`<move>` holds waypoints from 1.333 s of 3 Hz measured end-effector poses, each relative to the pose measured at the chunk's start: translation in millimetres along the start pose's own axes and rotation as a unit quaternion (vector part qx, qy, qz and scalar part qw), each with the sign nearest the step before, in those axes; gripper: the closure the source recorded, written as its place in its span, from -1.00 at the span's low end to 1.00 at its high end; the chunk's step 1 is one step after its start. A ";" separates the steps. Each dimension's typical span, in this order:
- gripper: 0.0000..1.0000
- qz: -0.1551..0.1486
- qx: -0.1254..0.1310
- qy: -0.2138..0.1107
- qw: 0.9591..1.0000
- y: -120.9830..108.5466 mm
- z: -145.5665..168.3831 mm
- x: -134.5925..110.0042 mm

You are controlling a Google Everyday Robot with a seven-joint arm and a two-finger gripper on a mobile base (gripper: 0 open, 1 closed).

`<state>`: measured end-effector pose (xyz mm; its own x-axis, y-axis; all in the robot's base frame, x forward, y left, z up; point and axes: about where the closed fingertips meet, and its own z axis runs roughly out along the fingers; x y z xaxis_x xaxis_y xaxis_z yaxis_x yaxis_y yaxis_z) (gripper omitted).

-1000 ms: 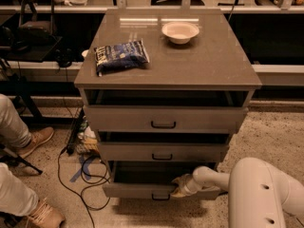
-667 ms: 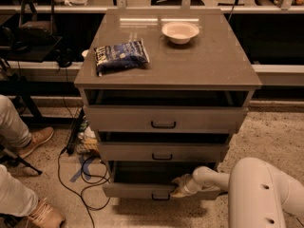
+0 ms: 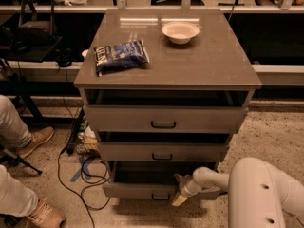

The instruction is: Open bottom drawer

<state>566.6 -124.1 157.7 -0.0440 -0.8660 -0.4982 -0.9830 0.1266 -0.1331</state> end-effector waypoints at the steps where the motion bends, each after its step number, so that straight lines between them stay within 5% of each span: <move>1: -1.00 0.004 -0.001 0.003 1.000 1.5 -1.4 1.3; 2: -1.00 0.020 -0.003 0.023 1.000 11.0 -8.4 7.9; 4: -0.21 0.066 -0.019 0.047 0.997 42.4 -19.1 31.2</move>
Offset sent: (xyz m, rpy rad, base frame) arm -0.0286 -0.0267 0.0077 -0.0969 0.0692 -0.0935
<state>520.1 -155.0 152.8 -0.1874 -0.8849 -0.4265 -0.9736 0.2251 -0.0392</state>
